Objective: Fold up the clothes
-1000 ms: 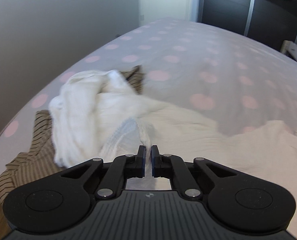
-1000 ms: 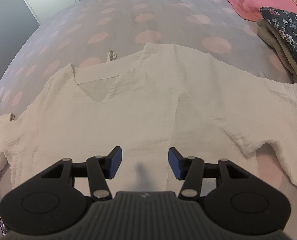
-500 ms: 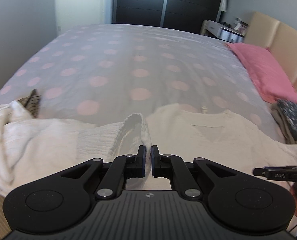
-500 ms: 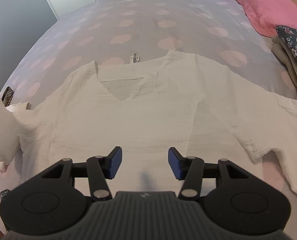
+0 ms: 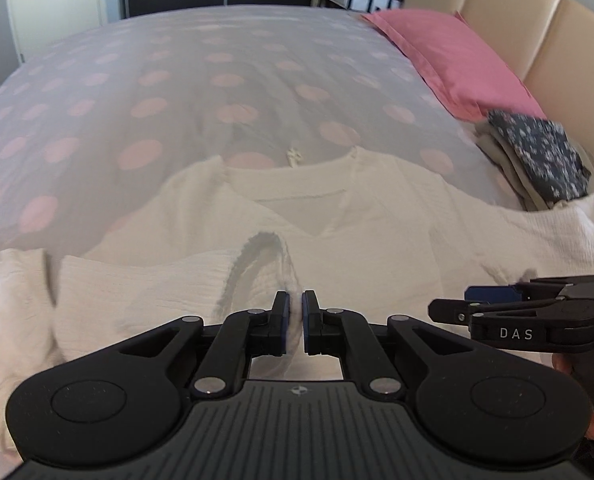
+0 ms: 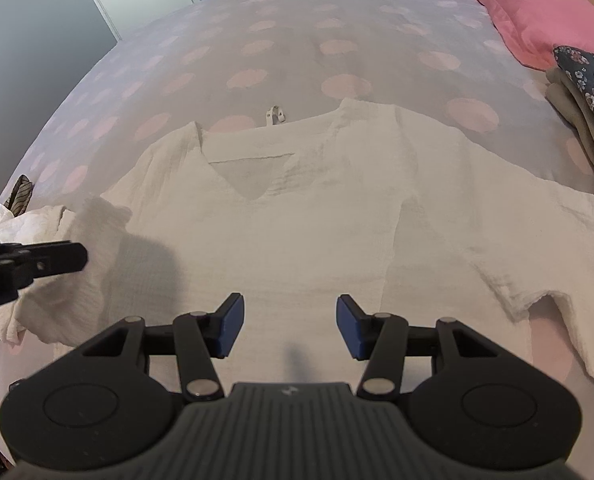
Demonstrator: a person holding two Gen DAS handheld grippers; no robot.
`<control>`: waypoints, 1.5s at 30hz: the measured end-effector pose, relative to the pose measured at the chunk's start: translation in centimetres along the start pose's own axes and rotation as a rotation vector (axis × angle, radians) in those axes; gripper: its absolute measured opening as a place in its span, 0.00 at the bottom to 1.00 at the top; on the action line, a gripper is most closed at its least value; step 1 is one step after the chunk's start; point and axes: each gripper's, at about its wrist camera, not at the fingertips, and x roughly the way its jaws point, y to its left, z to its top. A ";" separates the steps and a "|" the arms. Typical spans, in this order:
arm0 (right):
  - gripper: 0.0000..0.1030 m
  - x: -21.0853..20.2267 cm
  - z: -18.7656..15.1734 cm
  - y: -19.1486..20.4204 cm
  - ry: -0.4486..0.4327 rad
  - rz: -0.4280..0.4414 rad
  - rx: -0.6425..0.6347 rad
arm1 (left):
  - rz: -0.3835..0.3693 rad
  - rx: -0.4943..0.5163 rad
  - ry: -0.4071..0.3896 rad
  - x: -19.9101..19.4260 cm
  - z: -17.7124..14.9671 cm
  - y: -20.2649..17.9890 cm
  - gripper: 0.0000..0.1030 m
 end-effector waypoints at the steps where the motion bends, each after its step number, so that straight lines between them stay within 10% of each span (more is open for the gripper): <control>1: 0.53 0.0 0.0 -0.1 0.001 -0.002 0.004 | -0.014 0.003 0.011 0.4 0.0 -0.3 0.04; 16: 0.52 3.6 1.2 1.1 0.042 0.099 0.071 | 0.182 -0.123 -0.003 -1.6 -1.2 7.3 0.12; 26: 0.40 8.1 2.6 6.0 0.120 0.166 0.092 | 0.339 -0.256 0.143 -1.3 -5.4 14.7 0.12; 33: 0.01 10.1 2.3 6.7 0.102 0.128 0.073 | 0.340 -0.261 0.212 -1.3 -8.3 17.1 0.12; 45: 0.00 7.5 6.4 3.0 -0.073 -0.013 0.166 | 0.328 -0.234 0.239 -0.6 -8.8 17.0 0.12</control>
